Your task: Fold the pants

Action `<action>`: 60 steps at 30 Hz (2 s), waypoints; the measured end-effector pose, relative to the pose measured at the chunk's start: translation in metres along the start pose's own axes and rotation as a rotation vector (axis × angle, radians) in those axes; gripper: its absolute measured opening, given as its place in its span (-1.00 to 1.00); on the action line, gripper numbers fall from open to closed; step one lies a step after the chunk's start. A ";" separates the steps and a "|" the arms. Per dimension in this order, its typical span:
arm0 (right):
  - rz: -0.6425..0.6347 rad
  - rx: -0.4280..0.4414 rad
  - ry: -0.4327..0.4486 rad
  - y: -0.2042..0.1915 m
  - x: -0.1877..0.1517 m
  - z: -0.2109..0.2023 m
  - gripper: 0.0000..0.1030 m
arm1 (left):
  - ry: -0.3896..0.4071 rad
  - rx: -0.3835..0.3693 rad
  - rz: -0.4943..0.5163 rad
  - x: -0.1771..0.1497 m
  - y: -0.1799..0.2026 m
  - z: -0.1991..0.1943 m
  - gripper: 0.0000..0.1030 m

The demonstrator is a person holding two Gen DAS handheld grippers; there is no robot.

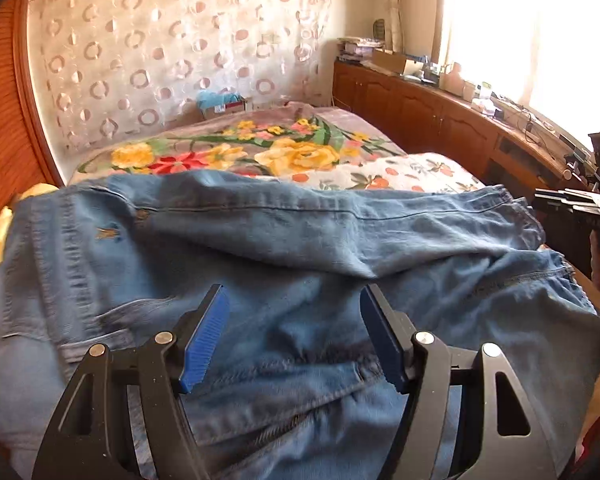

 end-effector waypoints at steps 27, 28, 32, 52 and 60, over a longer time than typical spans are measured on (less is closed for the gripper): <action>-0.003 -0.054 0.096 0.045 0.120 0.033 -0.89 | 0.072 0.034 -0.068 -0.014 -0.018 0.005 0.34; -0.002 -0.067 0.103 0.048 0.132 0.034 -0.89 | 0.075 0.028 -0.077 -0.014 -0.020 0.004 0.34; -0.023 -0.133 0.107 0.053 0.165 0.050 -0.89 | 0.074 0.018 -0.094 -0.017 -0.023 0.005 0.34; 0.075 -0.093 -0.018 0.063 0.129 0.075 -0.29 | 0.045 0.016 -0.082 -0.012 -0.017 0.015 0.34; 0.108 0.016 -0.051 0.090 0.080 0.051 -0.29 | 0.027 0.027 -0.075 -0.011 -0.017 0.020 0.34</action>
Point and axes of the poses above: each gripper's, at about its wrist camera, not at the fingertips, and z roughly the way its jaws point, y to its right, x to its top, the point moved 3 cm from there along z, roughly the way its jaws point, and after that the axes turned 9 degrees about x, right-handed, at the moved point
